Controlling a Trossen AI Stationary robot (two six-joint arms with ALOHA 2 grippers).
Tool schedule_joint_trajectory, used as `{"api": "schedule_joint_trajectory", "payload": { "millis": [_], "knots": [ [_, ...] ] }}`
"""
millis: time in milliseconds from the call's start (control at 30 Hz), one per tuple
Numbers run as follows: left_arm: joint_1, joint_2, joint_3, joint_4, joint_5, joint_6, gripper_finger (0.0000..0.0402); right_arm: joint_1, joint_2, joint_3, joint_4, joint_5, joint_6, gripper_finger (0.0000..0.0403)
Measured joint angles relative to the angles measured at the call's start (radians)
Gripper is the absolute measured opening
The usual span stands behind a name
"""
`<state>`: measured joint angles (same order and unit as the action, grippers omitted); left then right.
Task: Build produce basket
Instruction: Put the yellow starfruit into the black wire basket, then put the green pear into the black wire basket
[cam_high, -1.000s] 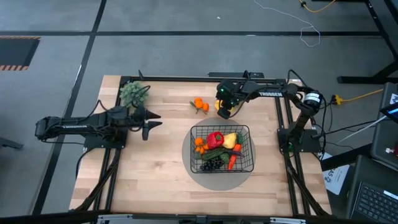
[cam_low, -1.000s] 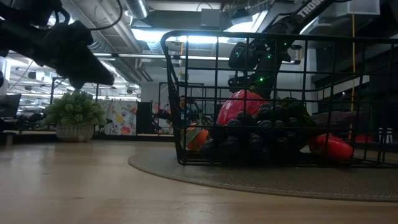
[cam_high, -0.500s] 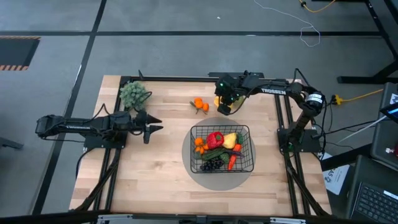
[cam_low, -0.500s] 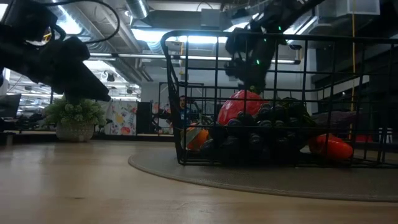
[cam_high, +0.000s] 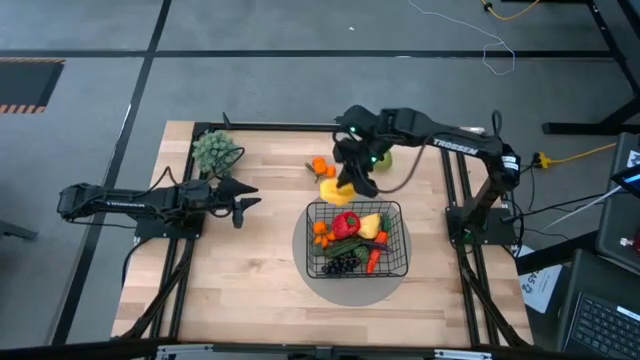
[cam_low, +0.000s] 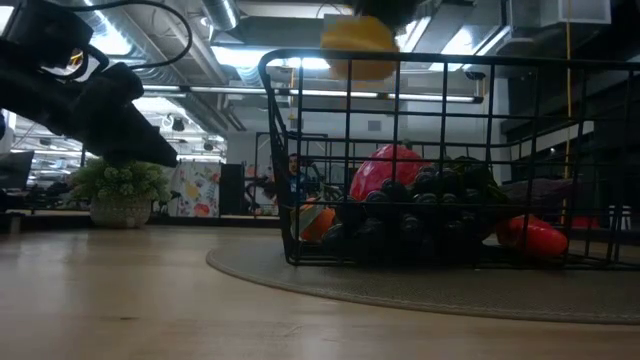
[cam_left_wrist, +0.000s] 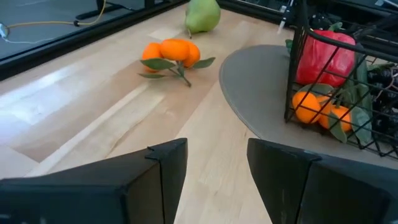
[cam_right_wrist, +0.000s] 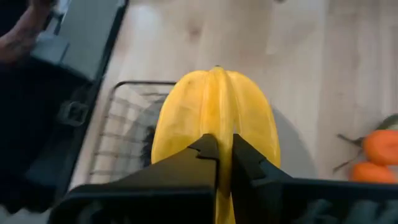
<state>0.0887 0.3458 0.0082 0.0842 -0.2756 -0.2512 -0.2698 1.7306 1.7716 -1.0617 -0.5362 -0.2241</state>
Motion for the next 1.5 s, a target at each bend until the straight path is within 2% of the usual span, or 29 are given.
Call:
{"api": "schedule_joint_trajectory", "payload": {
  "millis": [167,400,567,833,1133,1267,1500],
  "knots": [
    [0.000,0.000,0.000,0.000,0.000,0.000,0.0157,0.083,-0.001,0.065,-0.097,0.016,0.002,0.0001],
    [0.000,0.000,0.000,0.000,0.000,0.000,0.0157,0.152,0.003,0.039,-0.051,0.020,0.009,0.0033],
    [0.000,0.000,0.000,0.000,0.000,-0.001,0.0157,0.170,0.003,0.039,-0.047,0.021,0.043,0.0053],
    [0.000,0.000,0.000,0.000,0.000,-0.001,0.0157,0.176,0.003,0.039,-0.040,0.032,0.065,0.0064],
    [0.000,0.000,0.000,0.000,0.000,0.000,0.0157,0.182,0.003,0.039,-0.044,0.039,0.066,0.0131],
    [0.000,0.000,0.000,0.000,0.000,0.000,0.0157,0.187,0.003,0.039,-0.045,0.039,0.066,0.0144],
    [0.000,0.000,0.000,0.000,0.000,-0.001,0.0157,0.186,0.002,0.038,-0.045,0.166,0.066,0.0139]
  ]
}}
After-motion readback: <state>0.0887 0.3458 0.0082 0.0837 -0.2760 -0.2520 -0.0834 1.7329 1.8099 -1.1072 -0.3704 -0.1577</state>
